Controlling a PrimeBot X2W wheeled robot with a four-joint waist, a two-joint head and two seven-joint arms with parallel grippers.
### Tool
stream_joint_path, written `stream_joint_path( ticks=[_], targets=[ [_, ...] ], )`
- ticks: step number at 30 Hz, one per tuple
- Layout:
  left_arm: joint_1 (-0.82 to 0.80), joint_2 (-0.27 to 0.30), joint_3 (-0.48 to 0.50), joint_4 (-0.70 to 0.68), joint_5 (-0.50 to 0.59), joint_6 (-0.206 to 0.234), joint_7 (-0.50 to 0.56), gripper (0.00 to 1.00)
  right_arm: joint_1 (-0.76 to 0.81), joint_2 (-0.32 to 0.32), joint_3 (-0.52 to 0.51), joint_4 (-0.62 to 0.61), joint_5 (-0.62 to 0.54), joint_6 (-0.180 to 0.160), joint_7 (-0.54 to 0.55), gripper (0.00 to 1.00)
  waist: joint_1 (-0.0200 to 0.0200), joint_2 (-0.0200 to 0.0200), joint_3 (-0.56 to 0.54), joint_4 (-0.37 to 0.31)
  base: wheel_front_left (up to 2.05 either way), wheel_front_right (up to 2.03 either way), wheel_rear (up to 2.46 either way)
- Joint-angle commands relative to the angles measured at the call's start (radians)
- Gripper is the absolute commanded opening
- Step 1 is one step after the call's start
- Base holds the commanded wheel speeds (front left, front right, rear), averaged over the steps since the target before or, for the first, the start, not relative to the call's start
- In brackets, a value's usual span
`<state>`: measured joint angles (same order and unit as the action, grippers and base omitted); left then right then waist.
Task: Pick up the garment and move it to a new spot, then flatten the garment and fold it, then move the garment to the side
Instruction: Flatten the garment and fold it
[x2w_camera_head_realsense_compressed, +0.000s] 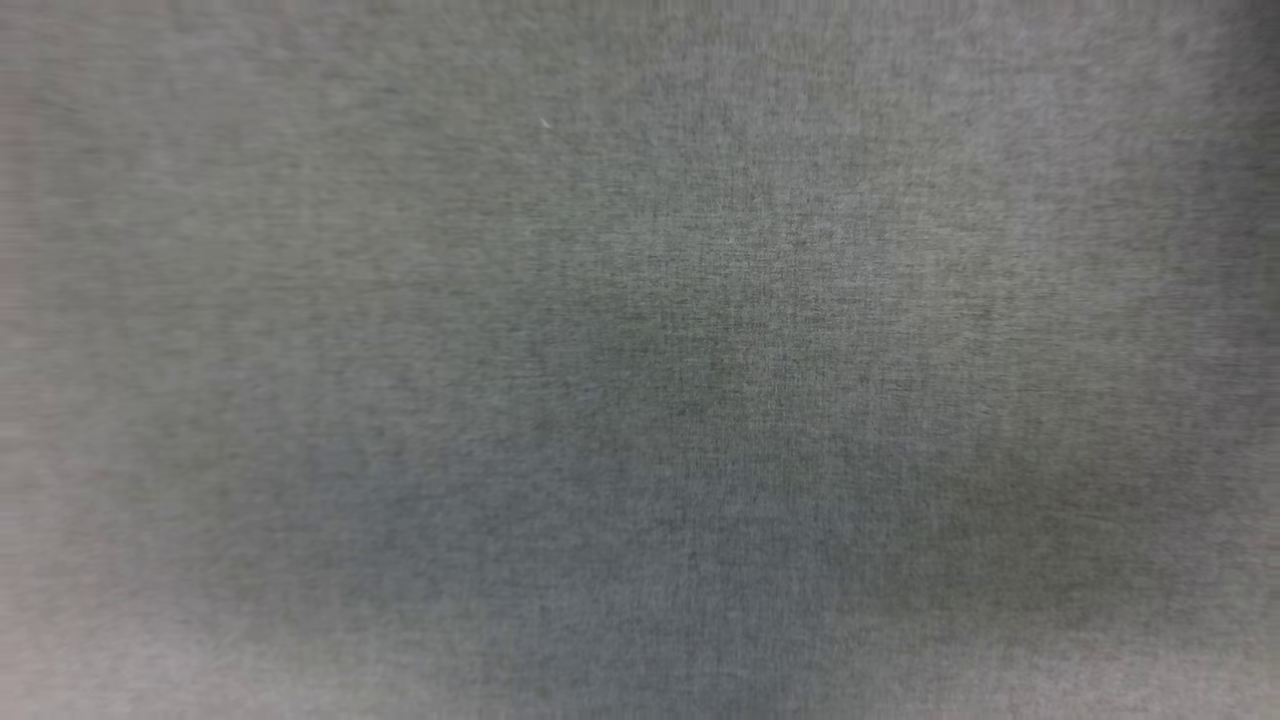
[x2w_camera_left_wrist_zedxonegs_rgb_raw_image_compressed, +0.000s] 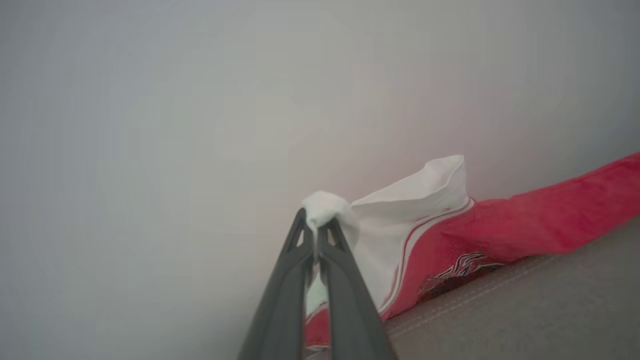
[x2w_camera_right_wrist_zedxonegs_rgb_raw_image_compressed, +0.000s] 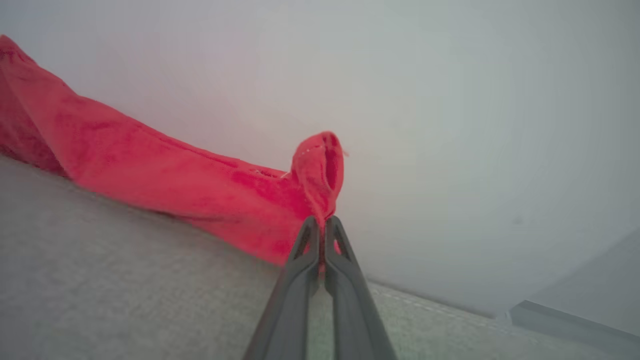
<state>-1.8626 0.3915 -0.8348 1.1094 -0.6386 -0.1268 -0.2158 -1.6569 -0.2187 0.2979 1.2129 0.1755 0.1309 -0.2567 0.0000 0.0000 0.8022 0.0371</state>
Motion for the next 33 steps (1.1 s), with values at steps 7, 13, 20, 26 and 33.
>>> stream_joint_path(
  ticks=[7,13,20,26,33],
  targets=[
    [0.248,0.038,-0.139,-0.159,-0.113,-0.003,0.118,0.0,0.213,-0.039,0.157,-0.051,0.135,-0.001,0.029,0.0,0.0,0.0,-0.369,0.099,0.0,0.0,0.0],
    [0.444,0.134,-0.225,-0.363,-0.235,-0.003,0.218,0.0,0.413,-0.139,0.305,-0.218,0.311,-0.001,0.108,0.0,0.0,0.0,-0.509,0.125,0.0,0.0,0.0],
    [0.707,0.299,-0.251,-0.651,-0.343,0.063,0.307,0.0,0.681,-0.333,0.434,-0.509,0.512,-0.001,0.206,0.0,0.0,0.0,-0.639,0.142,0.0,0.0,0.0],
    [0.969,0.481,-0.251,-1.009,-0.42,0.265,0.31,0.0,0.941,-0.49,0.422,-0.763,0.608,-0.001,0.251,0.0,0.0,0.0,-0.696,0.149,0.0,0.0,0.0],
    [1.229,0.659,-0.251,-1.337,-0.503,0.501,0.24,0.0,1.307,-0.557,0.261,-1.013,0.569,-0.001,0.256,0.0,0.0,0.0,-0.705,0.153,0.0,0.0,0.0]
  ],
)
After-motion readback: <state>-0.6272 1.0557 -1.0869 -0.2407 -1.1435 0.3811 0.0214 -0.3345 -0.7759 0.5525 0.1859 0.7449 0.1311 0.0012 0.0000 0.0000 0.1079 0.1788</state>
